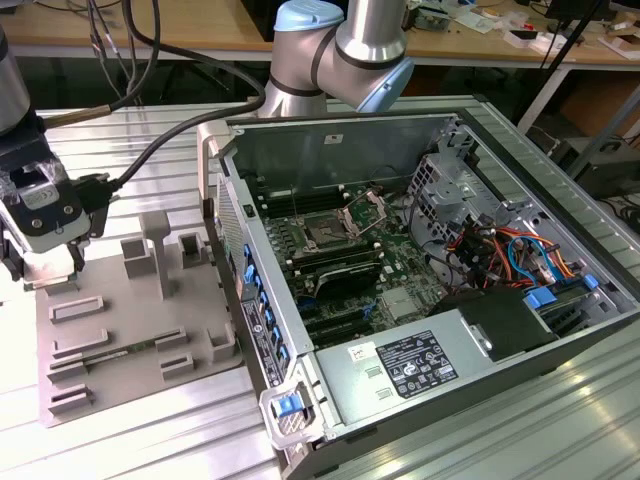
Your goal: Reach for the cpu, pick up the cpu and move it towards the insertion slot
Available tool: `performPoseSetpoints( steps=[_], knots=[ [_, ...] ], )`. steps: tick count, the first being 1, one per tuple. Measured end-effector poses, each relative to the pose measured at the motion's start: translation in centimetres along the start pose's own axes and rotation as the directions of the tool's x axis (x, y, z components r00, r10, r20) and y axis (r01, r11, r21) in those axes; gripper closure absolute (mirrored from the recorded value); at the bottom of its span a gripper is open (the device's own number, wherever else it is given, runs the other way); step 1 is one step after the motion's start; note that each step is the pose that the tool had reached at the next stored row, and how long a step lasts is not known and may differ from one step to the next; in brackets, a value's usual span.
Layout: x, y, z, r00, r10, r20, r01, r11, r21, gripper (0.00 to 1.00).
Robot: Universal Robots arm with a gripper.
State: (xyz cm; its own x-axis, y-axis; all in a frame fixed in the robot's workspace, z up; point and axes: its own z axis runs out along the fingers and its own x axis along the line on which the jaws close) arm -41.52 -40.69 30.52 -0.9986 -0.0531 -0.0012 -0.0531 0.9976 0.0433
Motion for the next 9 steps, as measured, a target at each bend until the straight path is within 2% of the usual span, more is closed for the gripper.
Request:
performPoseSetpoints(
  steps=[9],
  knots=[
    [0.0, 0.01, -0.3, 1.0, 0.0, 0.0001, 0.0, 1.0, -0.001, 0.45]
  ],
)
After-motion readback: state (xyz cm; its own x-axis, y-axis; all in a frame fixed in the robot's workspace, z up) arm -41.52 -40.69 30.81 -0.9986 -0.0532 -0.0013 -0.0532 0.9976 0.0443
